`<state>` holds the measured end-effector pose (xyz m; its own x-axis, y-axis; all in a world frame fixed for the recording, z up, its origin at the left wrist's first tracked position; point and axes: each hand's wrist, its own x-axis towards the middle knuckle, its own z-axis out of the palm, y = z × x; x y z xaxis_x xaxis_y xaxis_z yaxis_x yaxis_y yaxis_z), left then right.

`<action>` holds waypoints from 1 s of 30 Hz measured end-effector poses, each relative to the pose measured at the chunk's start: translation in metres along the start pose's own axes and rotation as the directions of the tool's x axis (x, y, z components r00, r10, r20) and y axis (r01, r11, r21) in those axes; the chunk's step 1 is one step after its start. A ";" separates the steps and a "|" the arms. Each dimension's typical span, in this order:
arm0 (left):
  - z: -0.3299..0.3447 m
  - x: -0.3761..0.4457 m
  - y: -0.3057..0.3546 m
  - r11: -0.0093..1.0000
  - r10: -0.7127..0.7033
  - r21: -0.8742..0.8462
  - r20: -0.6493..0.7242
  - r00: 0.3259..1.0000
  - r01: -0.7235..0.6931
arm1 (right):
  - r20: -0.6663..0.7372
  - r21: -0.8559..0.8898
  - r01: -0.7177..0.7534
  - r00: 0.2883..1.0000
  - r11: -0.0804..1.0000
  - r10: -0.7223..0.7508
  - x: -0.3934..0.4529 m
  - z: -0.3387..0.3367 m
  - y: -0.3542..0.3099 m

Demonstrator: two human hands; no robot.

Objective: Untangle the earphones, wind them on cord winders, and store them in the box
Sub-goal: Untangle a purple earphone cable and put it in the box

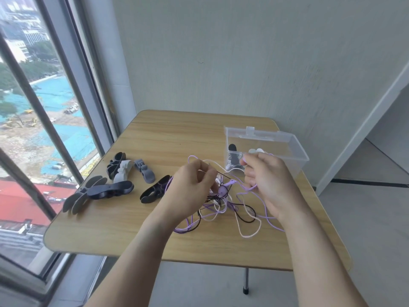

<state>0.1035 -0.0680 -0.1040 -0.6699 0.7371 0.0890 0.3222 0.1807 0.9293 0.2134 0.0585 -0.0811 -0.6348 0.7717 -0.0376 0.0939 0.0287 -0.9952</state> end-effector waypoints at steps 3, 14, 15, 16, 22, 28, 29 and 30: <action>0.000 0.001 0.001 0.998 -0.006 -0.067 -0.075 0.997 0.001 | 0.109 -0.312 0.103 0.991 0.944 -0.072 -0.001 -0.006 0.003; 0.003 0.001 -0.002 0.997 0.053 -0.043 -0.153 0.987 -0.061 | 0.282 -0.559 0.253 0.953 0.789 -0.106 0.001 -0.020 0.009; 0.003 0.002 -0.004 0.998 0.065 -0.012 -0.161 0.985 -0.068 | 0.296 -0.568 0.261 0.950 0.780 -0.102 0.001 -0.021 0.009; 0.003 0.003 -0.005 0.997 0.077 0.021 -0.165 0.983 -0.075 | 0.309 -0.567 0.269 0.946 0.779 -0.101 0.000 -0.022 0.009; 0.003 0.003 -0.006 0.989 0.097 0.120 -0.091 0.991 -0.086 | 0.315 -0.440 0.337 0.926 0.833 -0.208 0.001 -0.021 0.010; 0.000 -0.001 0.003 0.994 0.077 -0.079 0.015 0.997 -0.076 | 0.312 -0.414 0.360 0.919 0.836 -0.241 0.000 -0.024 0.008; -0.001 0.000 0.002 0.995 0.087 -0.060 0.023 0.996 -0.085 | 0.309 -0.414 0.359 0.920 0.837 -0.242 0.000 -0.024 0.009; -0.001 0.000 0.001 0.995 0.096 -0.034 0.031 0.995 -0.095 | 0.310 -0.413 0.360 0.919 0.837 -0.242 0.000 -0.025 0.009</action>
<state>0.1028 -0.0684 -0.1024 -0.6148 0.7710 0.1662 0.3615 0.0882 0.9282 0.2330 0.0743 -0.0875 -0.8440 0.5058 0.1782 0.1672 0.5640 -0.8087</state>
